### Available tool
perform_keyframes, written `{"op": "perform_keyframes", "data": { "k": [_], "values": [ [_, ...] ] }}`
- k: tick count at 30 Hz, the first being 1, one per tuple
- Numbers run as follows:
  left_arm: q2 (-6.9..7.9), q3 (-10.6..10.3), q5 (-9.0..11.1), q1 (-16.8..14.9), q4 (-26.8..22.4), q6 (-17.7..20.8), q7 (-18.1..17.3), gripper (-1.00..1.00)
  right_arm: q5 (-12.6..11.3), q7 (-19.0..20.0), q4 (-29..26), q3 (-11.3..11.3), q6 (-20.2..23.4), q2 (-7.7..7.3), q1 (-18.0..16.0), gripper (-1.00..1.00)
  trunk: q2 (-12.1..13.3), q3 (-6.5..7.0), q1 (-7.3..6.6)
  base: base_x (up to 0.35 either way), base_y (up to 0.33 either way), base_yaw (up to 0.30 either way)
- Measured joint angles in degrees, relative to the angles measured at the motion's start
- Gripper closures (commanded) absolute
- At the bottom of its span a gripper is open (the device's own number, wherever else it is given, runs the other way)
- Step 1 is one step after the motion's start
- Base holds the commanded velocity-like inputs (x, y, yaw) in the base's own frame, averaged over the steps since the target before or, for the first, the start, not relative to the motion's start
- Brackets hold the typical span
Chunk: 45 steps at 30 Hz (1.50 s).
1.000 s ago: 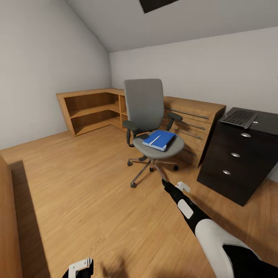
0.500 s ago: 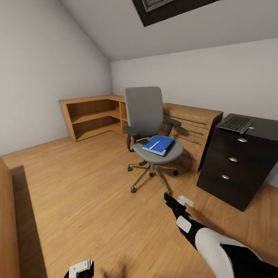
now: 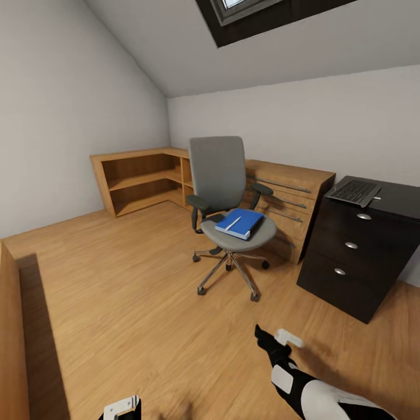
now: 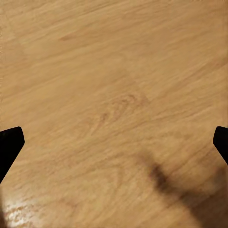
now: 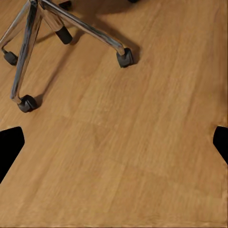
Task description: In the bedroom, organize the workspace by keeping the computer under the desk, ensuring the monitor is on the desk, placing the keyboard on the desk next to the monitor, placing the mouse on the desk next to the keyboard, moving the folder from the swivel chair onto the desk next to the mouse, stacking the notebook on top of the folder with the pen on top of the notebook, and positioning the swivel chair next to the desk.
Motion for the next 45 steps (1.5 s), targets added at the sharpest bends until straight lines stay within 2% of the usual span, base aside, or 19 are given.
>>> {"op": "perform_keyframes", "data": {
  "k": [5,15,27,38,45],
  "values": [
    [-0.08,-0.01,-0.03,0.00,0.04,-0.10,-0.04,-1.00,-0.21,-3.04,0.10,-0.01,-0.51,-0.17,2.97,-1.00,0.00,0.00,0.00,0.000,0.000,0.000],
    [-0.13,0.00,0.02,0.00,0.30,-0.13,-0.05,-1.00,-0.38,-4.25,0.14,-0.02,-4.34,-1.96,7.97,-1.00,0.00,0.00,0.00,0.000,0.000,-0.006],
    [-0.07,0.26,0.19,-0.01,3.60,-0.19,0.08,-1.00,-0.31,-4.36,0.15,0.03,-5.85,-2.71,10.38,-1.00,0.00,0.00,0.00,0.000,0.000,-0.195],
    [-0.05,0.22,0.40,-0.01,7.35,-0.25,0.00,-1.00,-0.35,-4.32,0.08,0.04,-8.25,-4.45,10.66,-1.00,0.00,0.00,0.00,0.000,0.000,-0.256],
    [-0.05,0.10,0.33,-0.01,8.96,-0.30,-0.09,-1.00,-0.40,-4.31,0.11,0.05,-8.54,-4.79,10.67,-1.00,0.00,0.00,0.00,0.000,0.000,-0.258]
  ]
}}
